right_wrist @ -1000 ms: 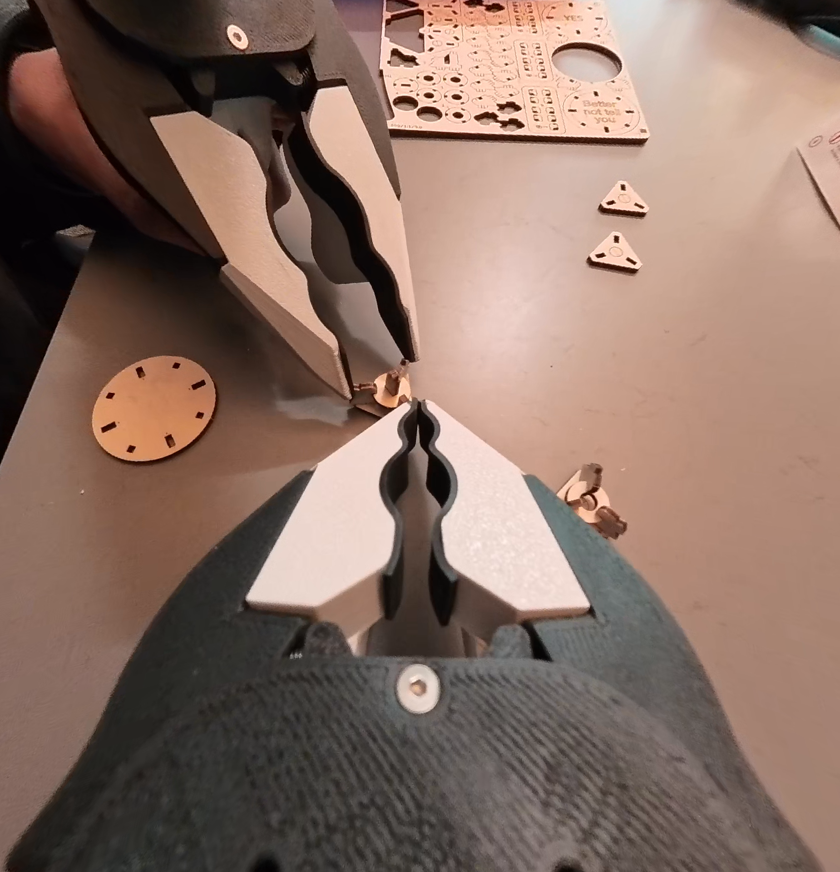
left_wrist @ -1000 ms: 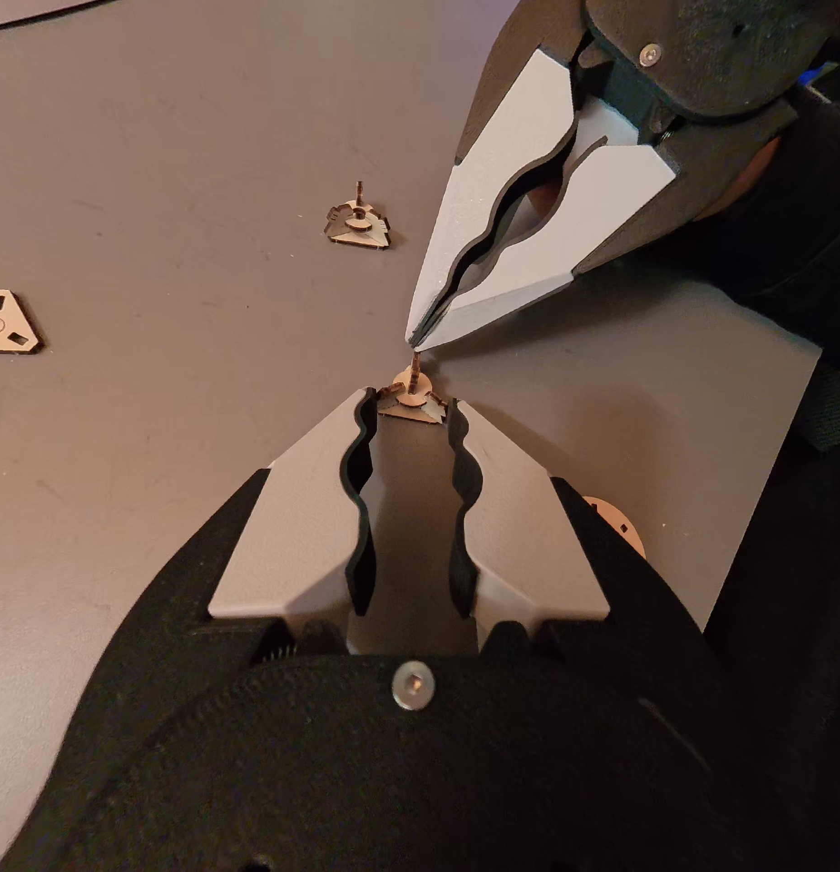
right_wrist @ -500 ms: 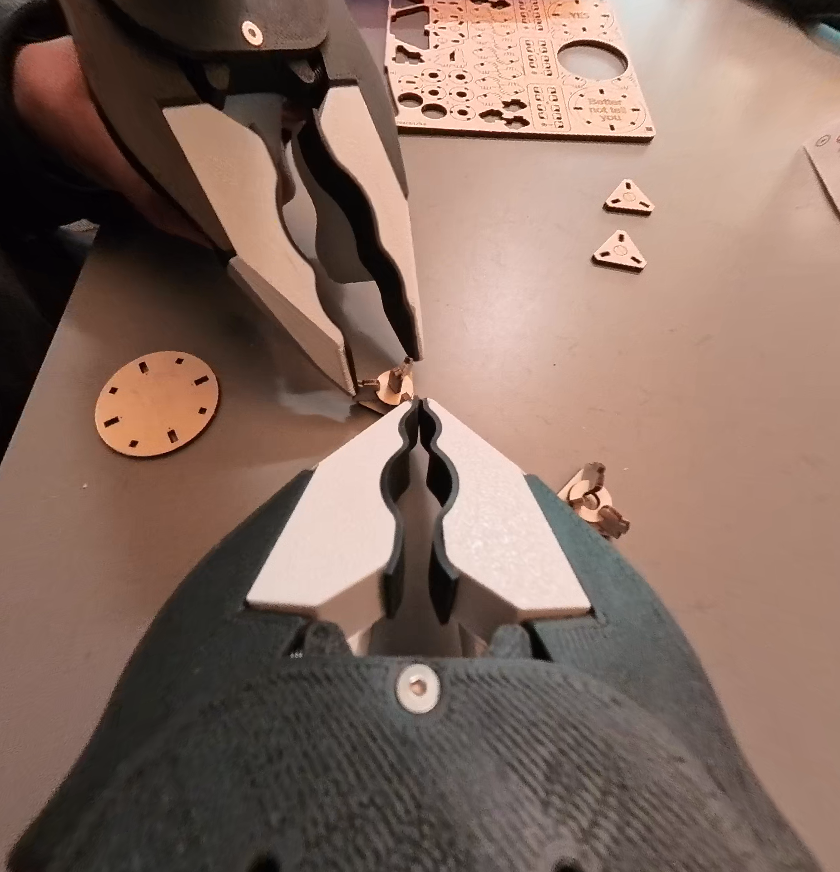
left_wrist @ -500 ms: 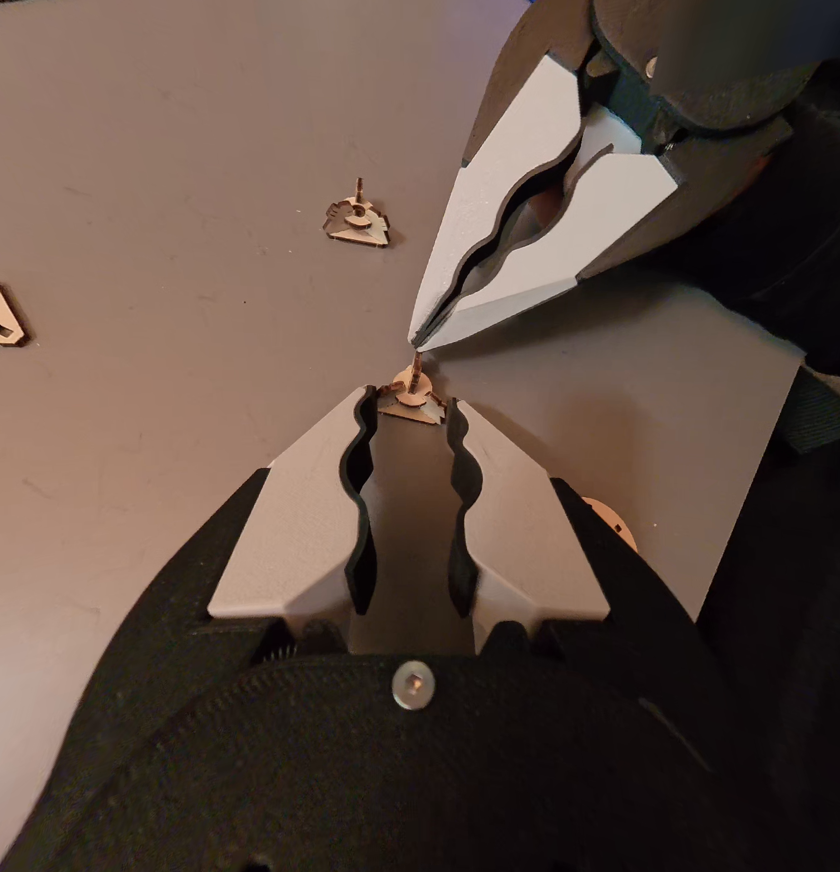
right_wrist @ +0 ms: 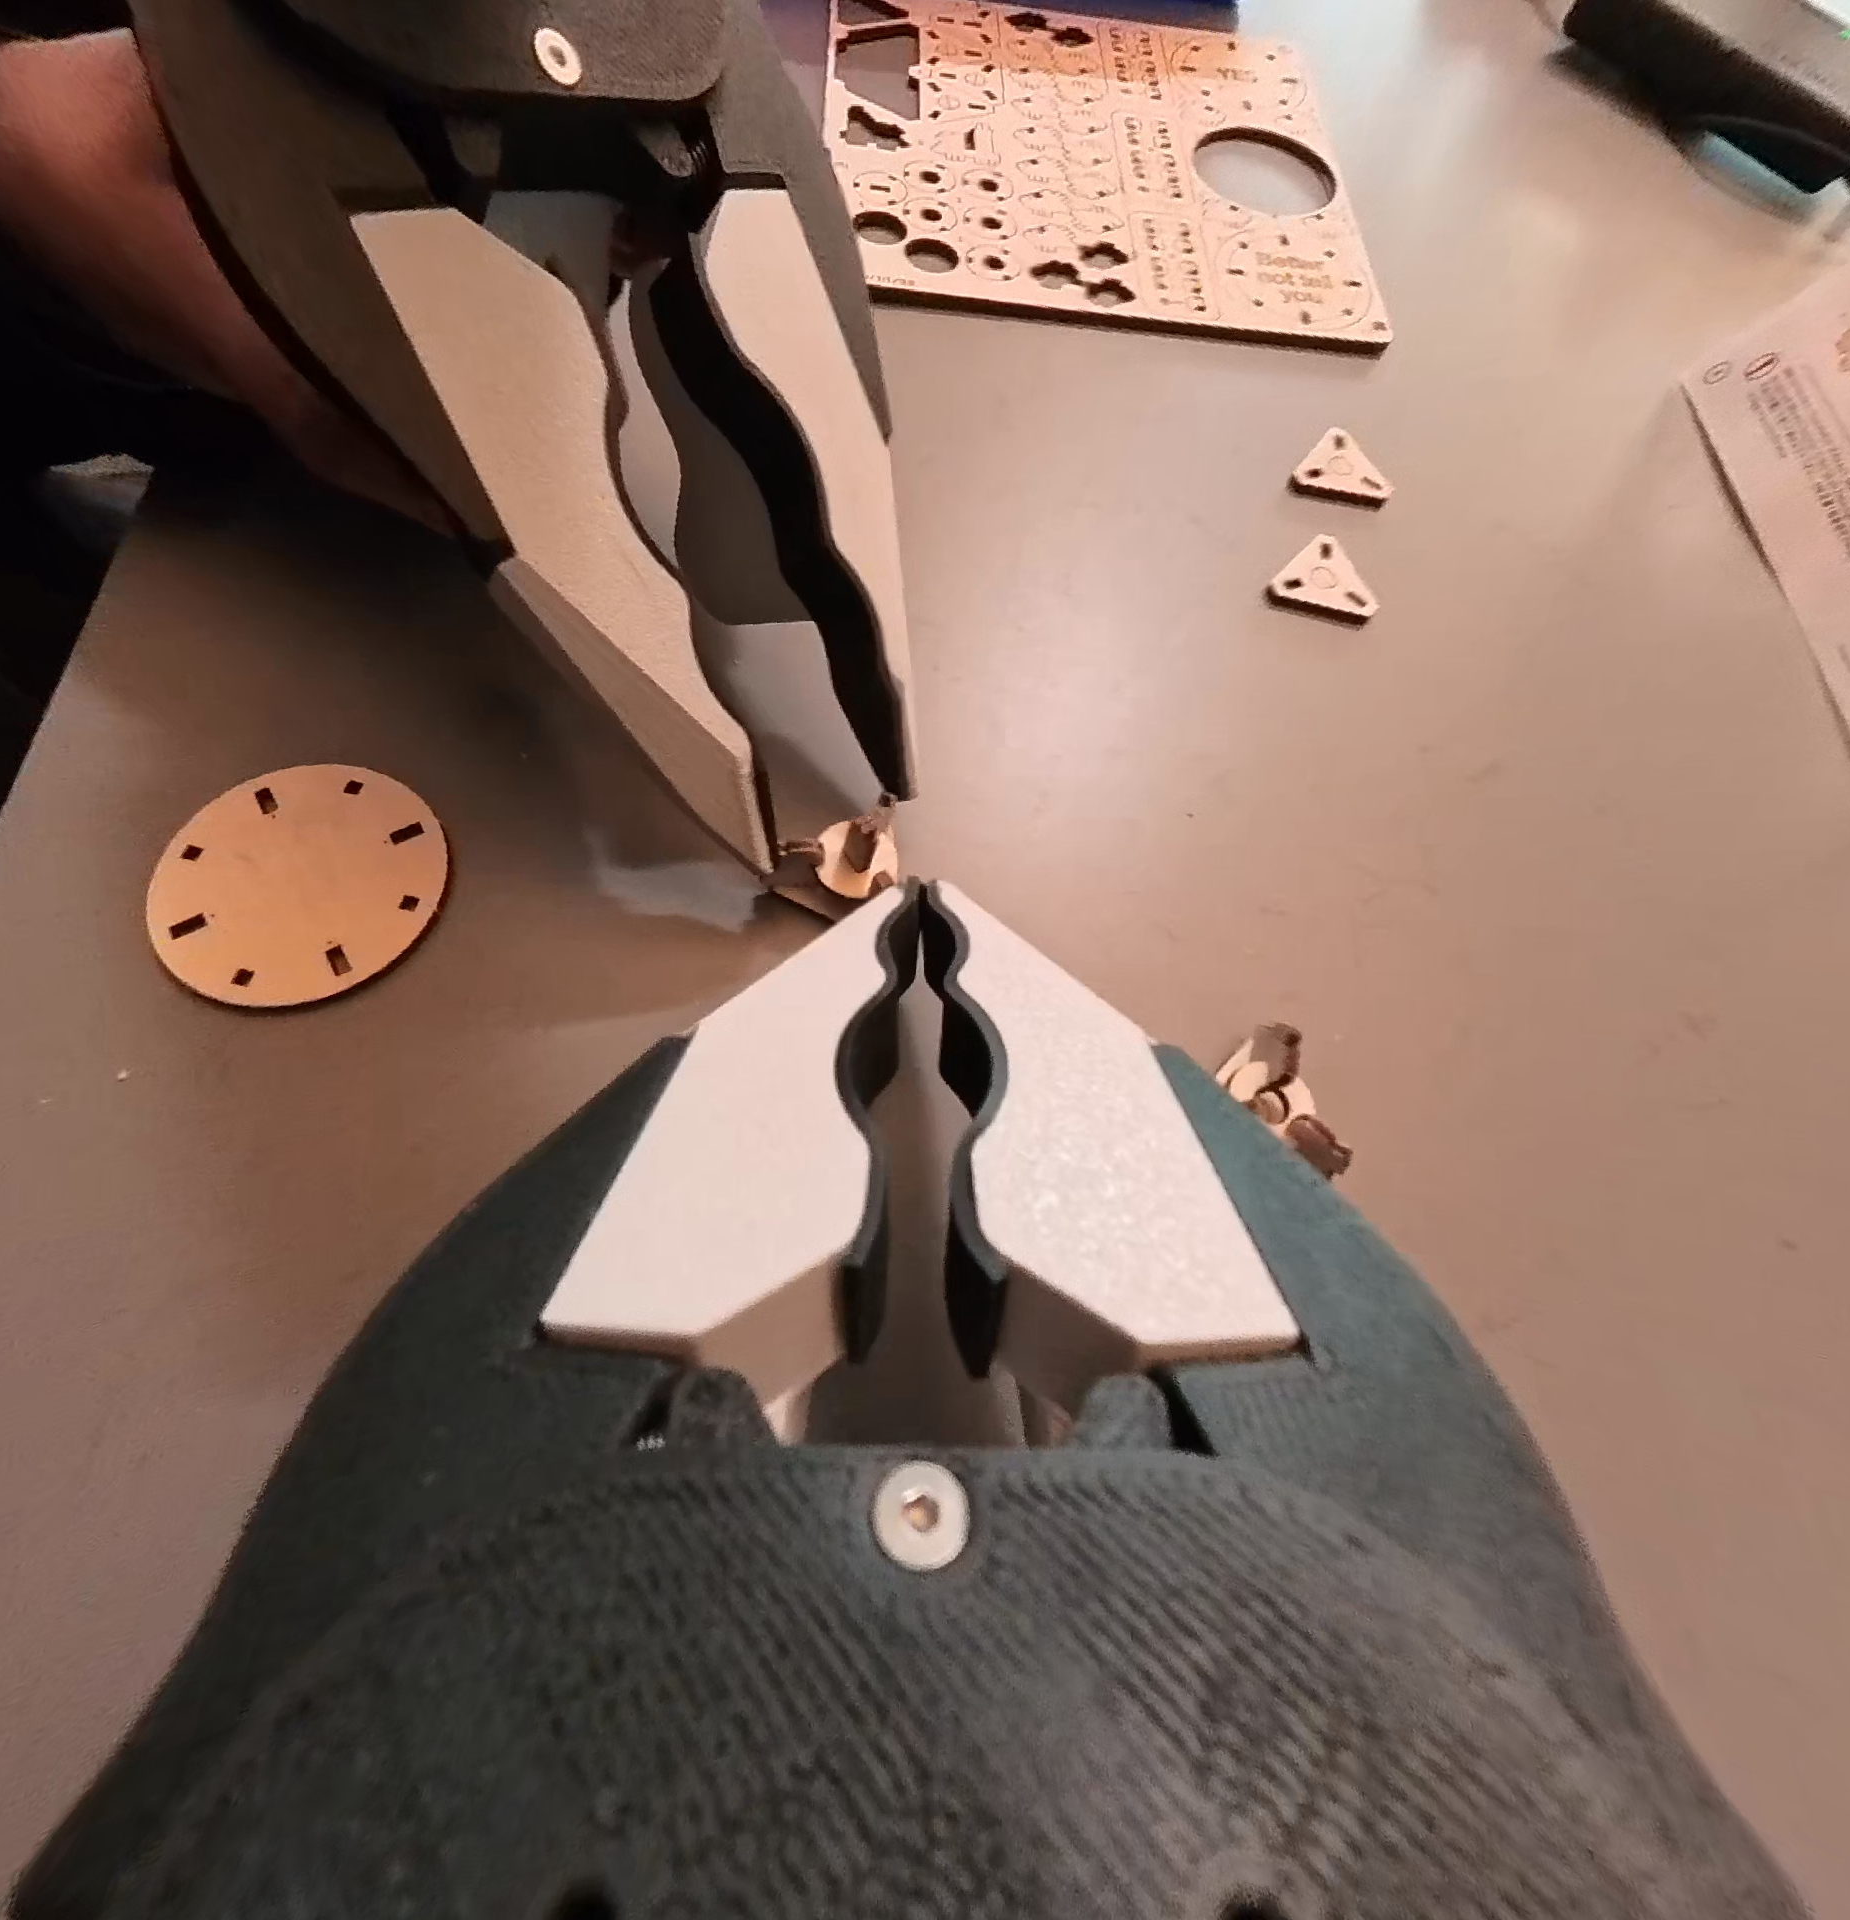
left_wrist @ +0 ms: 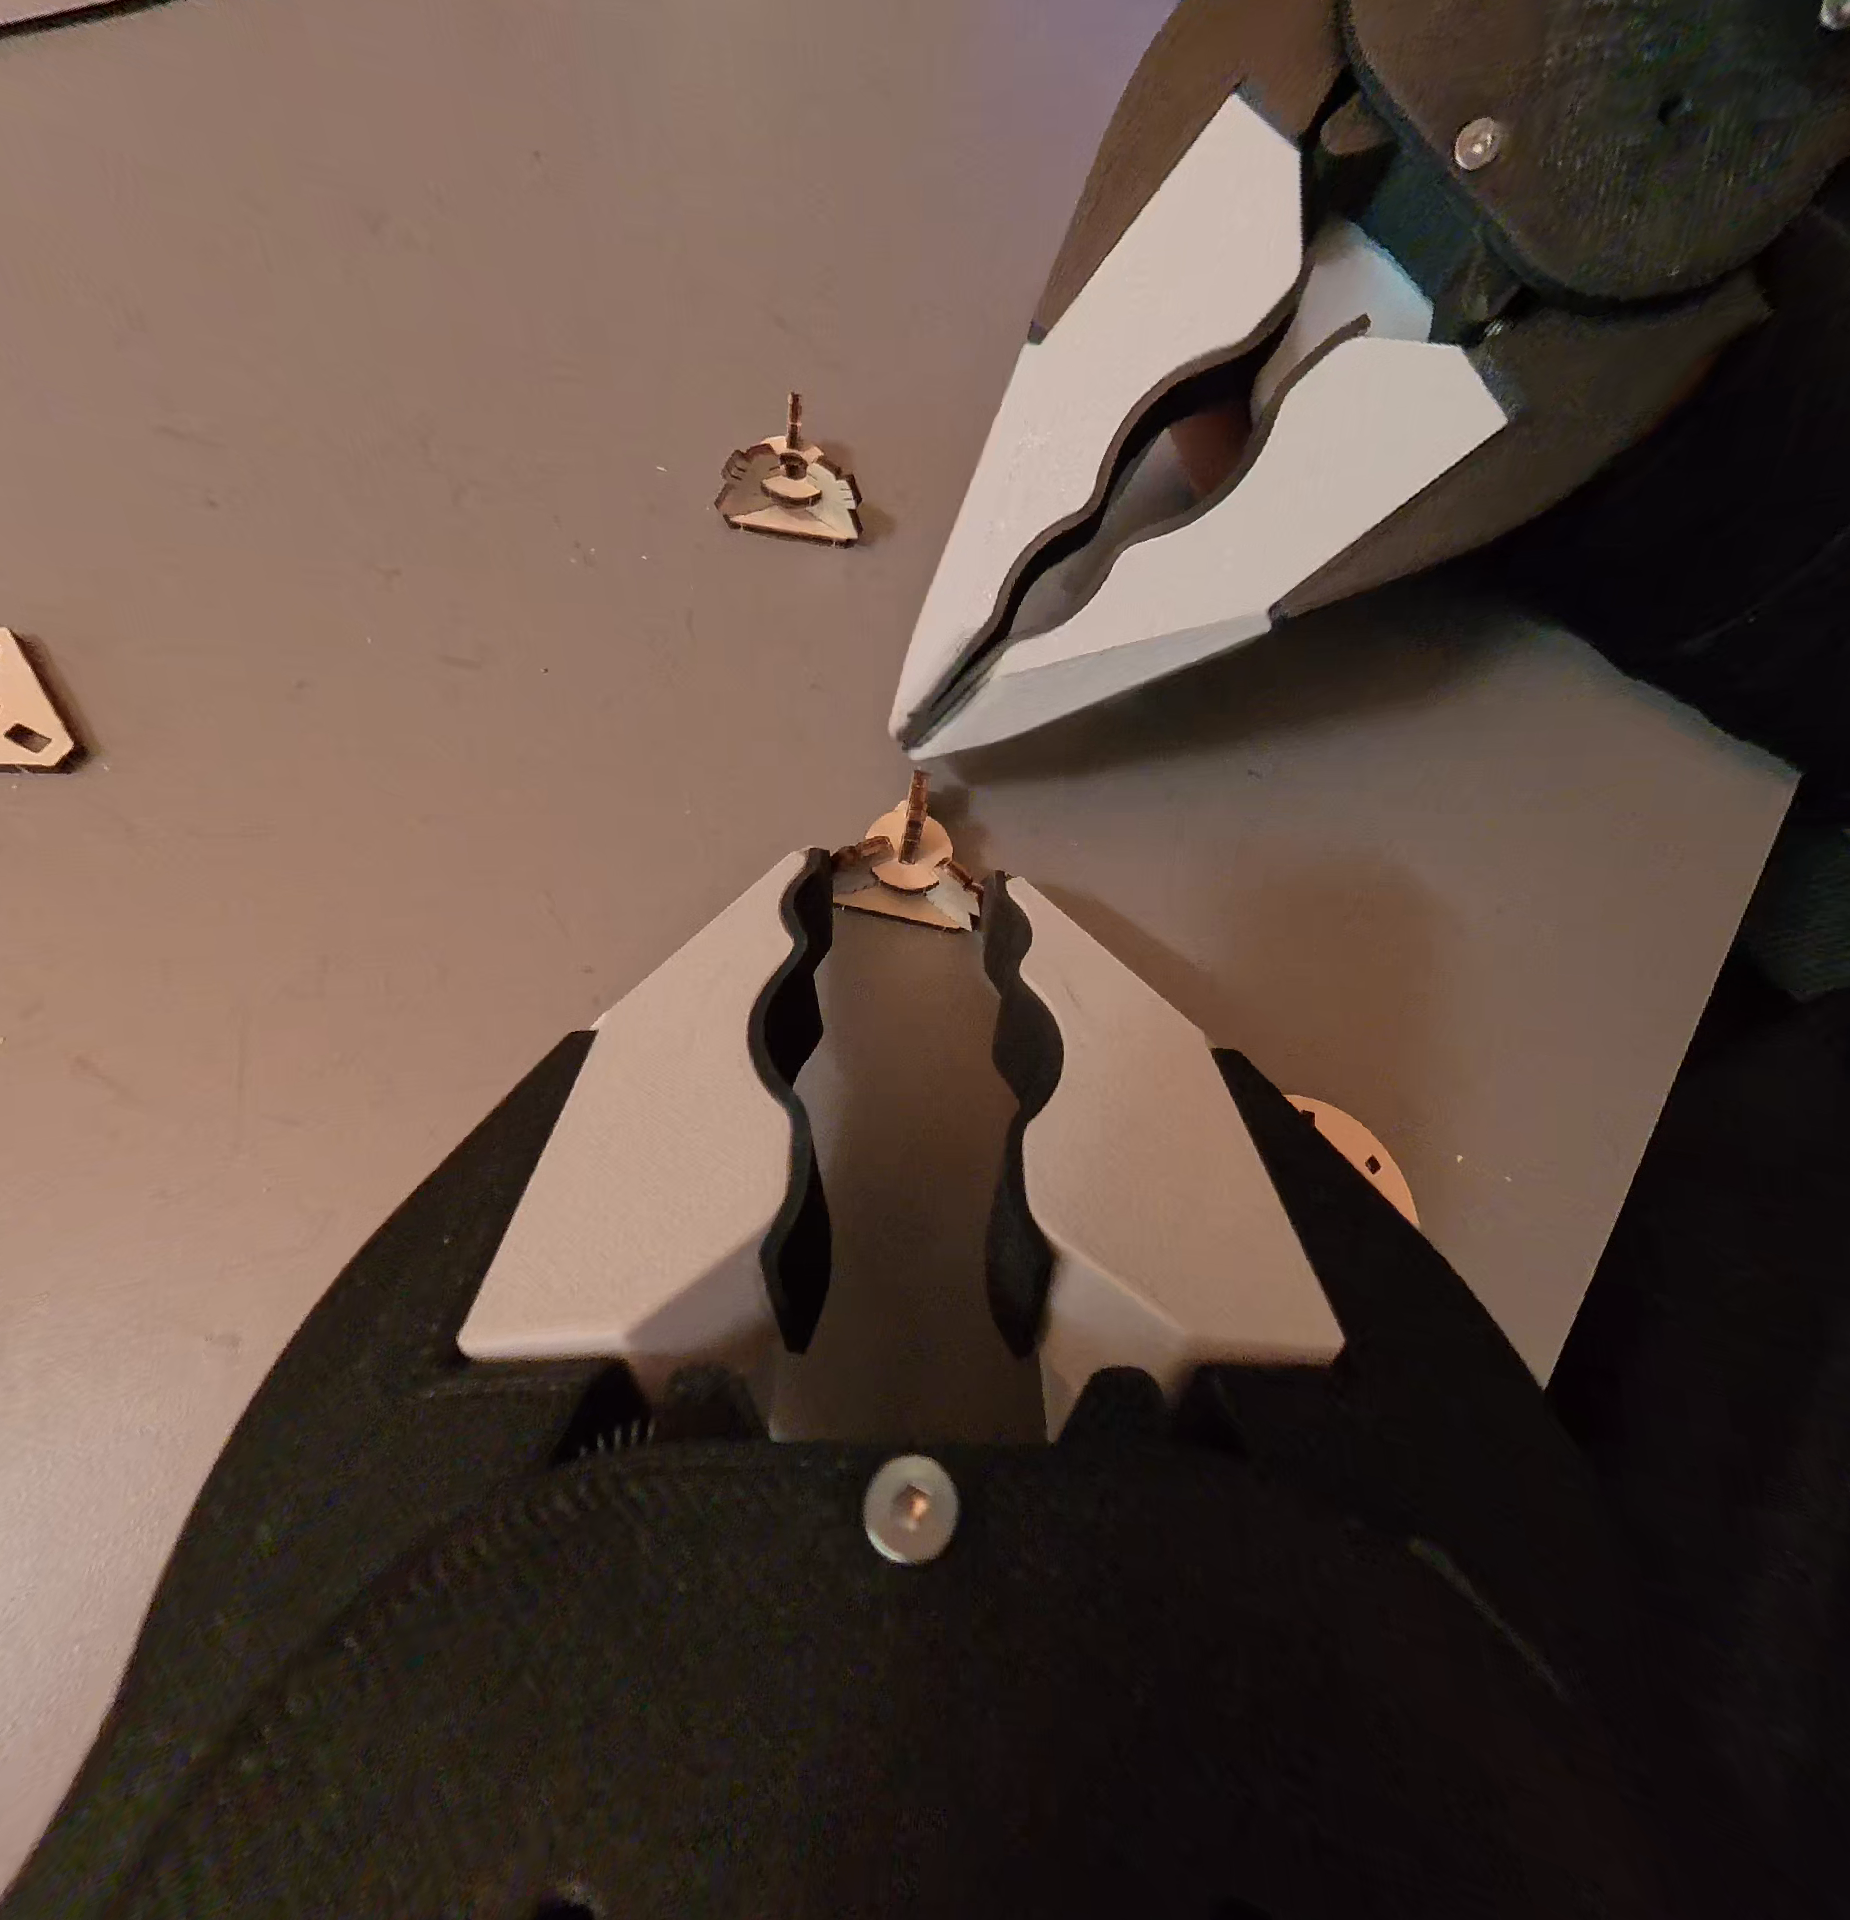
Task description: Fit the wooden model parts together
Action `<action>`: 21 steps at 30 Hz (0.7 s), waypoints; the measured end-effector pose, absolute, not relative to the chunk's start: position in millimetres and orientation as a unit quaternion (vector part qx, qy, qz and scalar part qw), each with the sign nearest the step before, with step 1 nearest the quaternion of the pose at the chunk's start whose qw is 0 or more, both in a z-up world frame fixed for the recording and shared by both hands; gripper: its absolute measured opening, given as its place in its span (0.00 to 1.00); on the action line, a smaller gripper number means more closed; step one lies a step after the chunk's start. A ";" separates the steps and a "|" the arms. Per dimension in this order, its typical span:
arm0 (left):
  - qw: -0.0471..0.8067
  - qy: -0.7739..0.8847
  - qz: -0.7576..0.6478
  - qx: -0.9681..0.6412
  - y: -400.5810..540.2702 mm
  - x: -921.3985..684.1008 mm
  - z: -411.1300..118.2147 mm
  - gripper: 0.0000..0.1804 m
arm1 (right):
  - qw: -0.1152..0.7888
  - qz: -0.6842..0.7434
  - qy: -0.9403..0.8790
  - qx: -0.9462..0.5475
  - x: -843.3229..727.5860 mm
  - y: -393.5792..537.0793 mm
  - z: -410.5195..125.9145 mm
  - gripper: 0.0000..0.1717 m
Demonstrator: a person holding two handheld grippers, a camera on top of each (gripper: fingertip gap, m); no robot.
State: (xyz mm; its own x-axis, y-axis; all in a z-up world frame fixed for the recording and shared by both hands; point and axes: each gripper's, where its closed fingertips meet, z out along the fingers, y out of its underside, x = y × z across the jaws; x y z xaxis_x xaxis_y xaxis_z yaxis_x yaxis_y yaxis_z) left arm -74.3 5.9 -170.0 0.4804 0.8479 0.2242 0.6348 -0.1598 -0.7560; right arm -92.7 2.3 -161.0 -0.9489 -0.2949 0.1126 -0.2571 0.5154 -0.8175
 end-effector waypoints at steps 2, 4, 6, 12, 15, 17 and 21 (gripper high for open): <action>0.417 -0.492 0.133 -0.753 5.8 -74.3 -169.9 0.16 | 0.005 -0.489 0.858 -0.156 -96.0 0.1 -152.1 0.00; 0.417 -0.492 0.133 -0.753 5.7 -74.3 -170.0 0.16 | -0.008 -0.502 0.853 -0.146 -102.1 -0.8 -145.5 0.00; 0.419 -0.494 0.128 -0.751 5.7 -74.4 -169.9 0.16 | -0.027 -0.495 0.856 -0.146 -106.2 0.0 -145.4 0.00; 0.420 -0.497 0.126 -0.749 5.5 -75.2 -170.0 0.16 | -0.084 -0.470 0.863 -0.166 -102.6 -4.0 -153.7 0.00; 0.418 -0.496 0.130 -0.750 5.4 -75.3 -170.0 0.17 | -0.124 -0.469 0.858 -0.168 -108.0 -5.7 -155.9 0.00; 0.418 -0.496 0.130 -0.750 5.4 -75.4 -170.0 0.17 | -0.163 -0.465 0.851 -0.184 -112.0 -5.8 -156.5 0.00; 0.418 -0.496 0.130 -0.750 5.4 -75.3 -170.0 0.16 | -0.221 -0.445 0.837 -0.229 -110.1 -5.0 -161.4 0.00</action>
State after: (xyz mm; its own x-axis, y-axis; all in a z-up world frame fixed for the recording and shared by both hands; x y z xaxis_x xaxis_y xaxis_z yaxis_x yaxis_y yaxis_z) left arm -75.3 5.4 -170.0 0.4743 0.8523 0.2206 0.6354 -0.1579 -0.7559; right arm -110.1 -5.0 -161.4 -0.7977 -0.1869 0.5733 -0.5797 0.4994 -0.6438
